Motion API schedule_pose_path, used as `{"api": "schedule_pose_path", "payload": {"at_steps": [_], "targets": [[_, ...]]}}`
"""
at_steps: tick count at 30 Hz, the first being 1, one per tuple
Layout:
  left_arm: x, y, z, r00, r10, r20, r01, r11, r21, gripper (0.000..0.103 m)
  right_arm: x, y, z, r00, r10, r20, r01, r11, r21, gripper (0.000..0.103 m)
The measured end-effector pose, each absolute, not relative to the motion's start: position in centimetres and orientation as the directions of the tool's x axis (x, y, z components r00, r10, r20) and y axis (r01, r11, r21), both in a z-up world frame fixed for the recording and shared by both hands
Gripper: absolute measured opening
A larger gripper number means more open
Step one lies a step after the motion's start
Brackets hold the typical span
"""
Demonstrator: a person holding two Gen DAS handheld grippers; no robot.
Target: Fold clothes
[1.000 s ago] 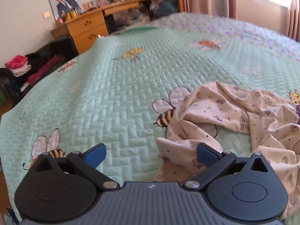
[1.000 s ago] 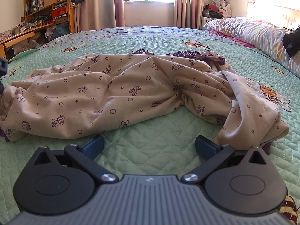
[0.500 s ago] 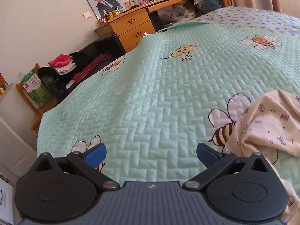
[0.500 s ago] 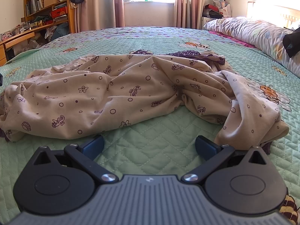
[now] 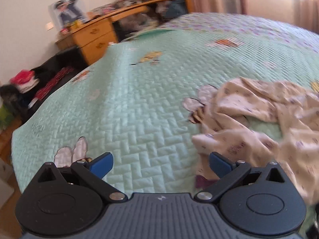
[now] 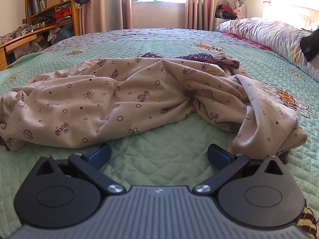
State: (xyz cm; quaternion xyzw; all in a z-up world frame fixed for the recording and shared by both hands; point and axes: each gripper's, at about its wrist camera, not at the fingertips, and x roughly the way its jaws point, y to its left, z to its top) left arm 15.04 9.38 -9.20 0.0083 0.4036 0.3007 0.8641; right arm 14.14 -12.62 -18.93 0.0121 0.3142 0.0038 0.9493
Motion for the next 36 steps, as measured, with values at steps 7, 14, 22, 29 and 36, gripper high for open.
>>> {"api": "schedule_pose_path", "payload": {"at_steps": [7, 14, 22, 29, 36], "targets": [[13.2, 3.2, -6.8, 0.63, 0.408, -0.661, -0.235, 0.911, 0.338, 0.102, 14.1, -12.5, -18.9, 0.802, 0.014, -0.597, 0.0, 1.0, 0.024, 0.103], [15.5, 1.4, -5.0, 0.659, 0.379, -0.65, -0.232, 0.924, 0.303, 0.069, 14.1, -12.6, -18.9, 0.802, 0.014, -0.597, 0.0, 1.0, 0.023, 0.103], [19.3, -0.5, -6.8, 0.671, 0.384, -0.634, -0.243, 0.922, 0.301, 0.1, 14.1, -12.7, -18.9, 0.802, 0.014, -0.597, 0.0, 1.0, 0.023, 0.103], [23.0, -1.2, -7.9, 0.613, 0.486, -0.623, -0.303, 0.873, 0.383, 0.102, 14.1, -12.6, -18.9, 0.802, 0.013, -0.597, 0.0, 1.0, 0.023, 0.103], [26.3, -0.8, -9.7, 0.527, 0.594, -0.608, -0.35, 0.804, 0.482, 0.093, 14.2, -12.5, -18.9, 0.802, 0.013, -0.597, 0.0, 1.0, 0.022, 0.103]]}}
